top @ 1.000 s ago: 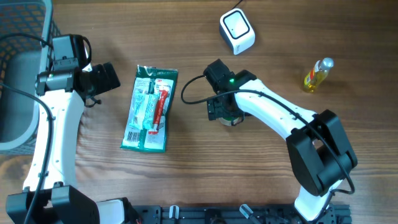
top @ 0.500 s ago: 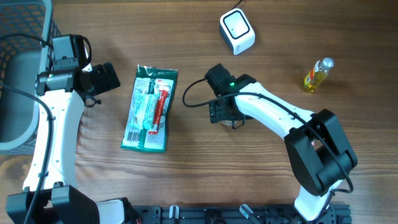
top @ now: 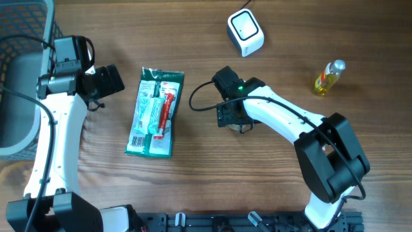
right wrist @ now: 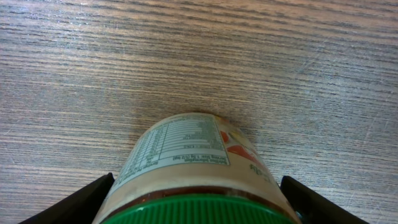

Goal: Scan the item barcode
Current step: 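Lift the jar and rotate it sideways with the right gripper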

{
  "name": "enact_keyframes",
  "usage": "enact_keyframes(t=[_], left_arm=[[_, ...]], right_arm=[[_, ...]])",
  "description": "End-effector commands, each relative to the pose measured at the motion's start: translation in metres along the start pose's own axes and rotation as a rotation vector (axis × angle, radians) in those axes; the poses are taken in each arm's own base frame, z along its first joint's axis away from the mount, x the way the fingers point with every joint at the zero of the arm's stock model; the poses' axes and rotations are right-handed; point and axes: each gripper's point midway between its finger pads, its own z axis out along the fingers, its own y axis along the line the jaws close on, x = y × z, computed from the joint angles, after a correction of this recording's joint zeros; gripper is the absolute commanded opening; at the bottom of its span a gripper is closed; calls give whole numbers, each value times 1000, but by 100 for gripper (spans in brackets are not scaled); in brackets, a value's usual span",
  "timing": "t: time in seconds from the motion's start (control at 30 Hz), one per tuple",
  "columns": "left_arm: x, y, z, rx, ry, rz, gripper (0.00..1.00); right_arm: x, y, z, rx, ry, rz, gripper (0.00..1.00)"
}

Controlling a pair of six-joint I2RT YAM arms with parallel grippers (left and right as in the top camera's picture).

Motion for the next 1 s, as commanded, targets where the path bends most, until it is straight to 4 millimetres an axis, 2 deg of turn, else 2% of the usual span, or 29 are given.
enact_keyframes(t=[0.0, 0.1, 0.17, 0.23, 0.27, 0.33, 0.4, 0.5, 0.57, 0.73, 0.97], left_arm=[[-1, 2, 1, -10, -2, -12, 100], [-1, 2, 1, -10, -2, -12, 100], [-1, 2, 1, -10, -2, -12, 100], [-1, 2, 1, -10, -2, -12, 100], [-1, 2, 1, -10, -2, -12, 100], [-1, 2, 1, -10, -2, -12, 100], [-1, 2, 1, -10, -2, -12, 100], [-1, 2, 1, -10, -2, -12, 100], [-1, 2, 1, -10, -2, -12, 100], [-1, 2, 1, -10, -2, -12, 100], [-1, 2, 1, -10, -2, -12, 100]], right_arm=[[-1, -3, 4, 23, 6, 7, 84], [0, -4, 4, 25, 9, 7, 80], [0, -4, 4, 25, 9, 7, 70], [0, -3, 4, 19, 11, 8, 67], [-1, -2, 3, 17, 9, 8, 61], [-5, -2, -6, 11, 4, 12, 57], [-11, 0, -24, -21, -5, 24, 50], [-16, 5, -55, -131, -28, 55, 49], [-14, 3, -77, -217, -22, 85, 42], [23, 25, -135, -564, 158, 140, 36], [65, 56, -178, -824, 427, 198, 36]])
